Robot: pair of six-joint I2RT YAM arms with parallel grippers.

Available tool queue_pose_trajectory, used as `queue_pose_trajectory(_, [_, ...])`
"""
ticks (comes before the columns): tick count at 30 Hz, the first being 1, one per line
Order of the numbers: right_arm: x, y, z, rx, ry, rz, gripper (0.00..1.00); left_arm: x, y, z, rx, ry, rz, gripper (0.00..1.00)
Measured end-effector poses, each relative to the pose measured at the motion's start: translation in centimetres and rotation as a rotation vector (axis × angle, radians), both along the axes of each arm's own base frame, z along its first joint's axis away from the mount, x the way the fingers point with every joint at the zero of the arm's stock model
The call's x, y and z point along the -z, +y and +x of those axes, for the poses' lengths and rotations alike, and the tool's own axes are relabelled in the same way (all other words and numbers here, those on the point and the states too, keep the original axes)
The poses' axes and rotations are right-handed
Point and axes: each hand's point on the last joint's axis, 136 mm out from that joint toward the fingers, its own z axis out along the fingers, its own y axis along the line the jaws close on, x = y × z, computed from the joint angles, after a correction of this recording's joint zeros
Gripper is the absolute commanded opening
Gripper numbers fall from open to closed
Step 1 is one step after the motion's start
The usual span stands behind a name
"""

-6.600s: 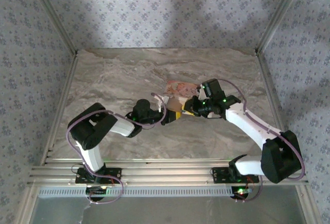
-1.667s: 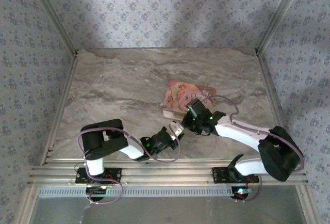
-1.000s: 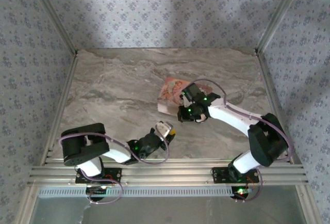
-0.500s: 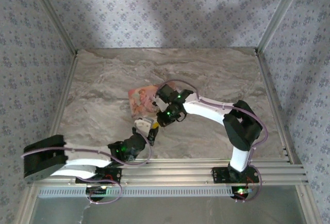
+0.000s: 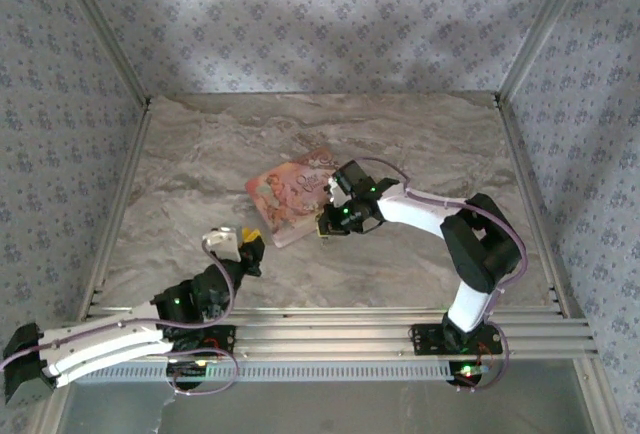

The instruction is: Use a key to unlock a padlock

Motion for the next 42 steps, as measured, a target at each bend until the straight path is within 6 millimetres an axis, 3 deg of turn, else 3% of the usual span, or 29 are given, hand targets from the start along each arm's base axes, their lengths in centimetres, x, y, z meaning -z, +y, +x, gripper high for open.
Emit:
queue_pose_trajectory(4, [-0.4, 0.6, 0.6, 0.07, 0.018, 0.025, 0.0, 1.5, 0.2, -0.1, 0.006, 0.043, 0.068, 0.29])
queue_pose_trajectory(8, [-0.7, 0.6, 1.0, 0.147, 0.027, 0.038, 0.0, 1.8, -0.4, -0.1, 0.029, 0.074, 0.113, 0.29])
queue_pose_trajectory(21, [0.2, -0.3, 1.2, 0.419, 0.045, 0.098, 0.0, -0.3, -5.1, 2.6, 0.144, 0.235, 0.175, 0.3])
queue_pose_trajectory(25, [0.8, -1.0, 1.5, 0.502, 0.068, 0.09, 0.0, -2.2, -6.1, 4.0, 0.188, 0.278, 0.128, 0.3])
queue_pose_trajectory(30, [-0.3, -1.2, 2.2, 0.556, 0.052, 0.109, 0.0, -4.4, -6.5, 5.2, 0.227, 0.276, 0.069, 0.3])
queue_pose_trajectory(34, [-1.3, -1.3, 3.0, 0.582, 0.02, 0.123, 0.0, -4.1, -6.7, 5.2, 0.25, 0.293, 0.066, 0.3])
queue_pose_trajectory(42, [-1.2, -1.6, 3.2, 0.593, 0.018, 0.109, 0.0, -3.4, -7.1, 5.0, 0.275, 0.317, 0.067, 0.31])
